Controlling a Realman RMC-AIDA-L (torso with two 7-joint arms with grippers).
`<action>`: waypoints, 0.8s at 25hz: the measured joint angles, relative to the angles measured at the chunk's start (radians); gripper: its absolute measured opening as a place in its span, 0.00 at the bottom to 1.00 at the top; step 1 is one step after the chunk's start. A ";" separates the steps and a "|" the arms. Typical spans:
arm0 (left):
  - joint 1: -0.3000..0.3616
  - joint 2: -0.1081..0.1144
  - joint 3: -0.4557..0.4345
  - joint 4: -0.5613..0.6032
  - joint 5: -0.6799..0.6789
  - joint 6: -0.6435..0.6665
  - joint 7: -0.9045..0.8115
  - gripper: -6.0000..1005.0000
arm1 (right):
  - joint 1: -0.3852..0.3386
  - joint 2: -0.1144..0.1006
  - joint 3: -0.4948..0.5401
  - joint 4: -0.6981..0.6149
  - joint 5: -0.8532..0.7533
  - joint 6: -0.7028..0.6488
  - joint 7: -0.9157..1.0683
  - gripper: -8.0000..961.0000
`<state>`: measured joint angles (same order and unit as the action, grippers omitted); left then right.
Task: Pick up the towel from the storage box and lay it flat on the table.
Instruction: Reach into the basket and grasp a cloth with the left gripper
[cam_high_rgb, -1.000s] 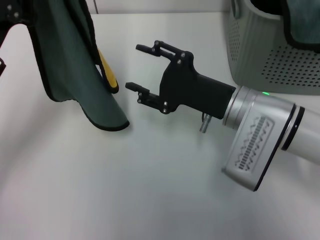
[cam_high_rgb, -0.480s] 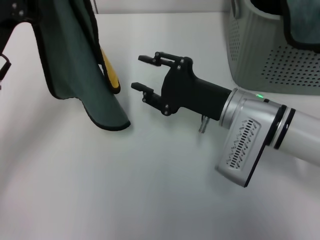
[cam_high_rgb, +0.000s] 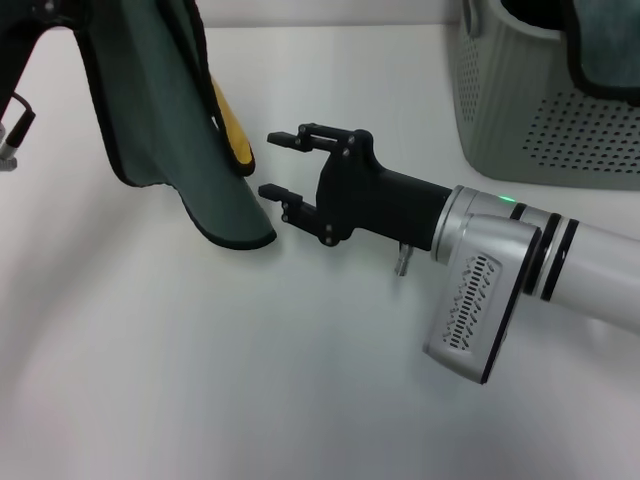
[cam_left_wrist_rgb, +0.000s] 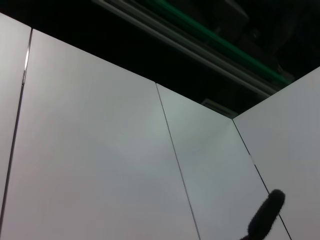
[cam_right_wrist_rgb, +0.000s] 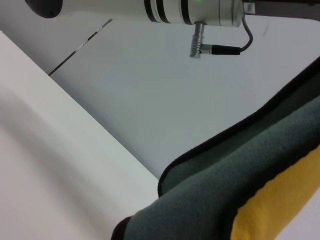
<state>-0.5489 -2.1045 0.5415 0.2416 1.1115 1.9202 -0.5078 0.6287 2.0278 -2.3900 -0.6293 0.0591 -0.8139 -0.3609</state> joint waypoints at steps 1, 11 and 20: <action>0.000 0.000 0.000 0.000 0.000 0.000 0.000 0.02 | 0.004 0.000 0.000 0.000 0.000 0.000 -0.002 0.51; -0.001 0.000 0.025 -0.014 -0.001 0.003 0.005 0.02 | 0.069 0.000 -0.023 0.014 0.053 0.001 -0.016 0.51; 0.004 0.000 0.022 -0.026 -0.001 0.015 0.011 0.02 | 0.056 0.000 -0.108 -0.008 0.155 -0.001 -0.121 0.50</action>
<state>-0.5452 -2.1045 0.5630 0.2159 1.1104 1.9350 -0.4970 0.6852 2.0278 -2.4983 -0.6372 0.2136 -0.8148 -0.4815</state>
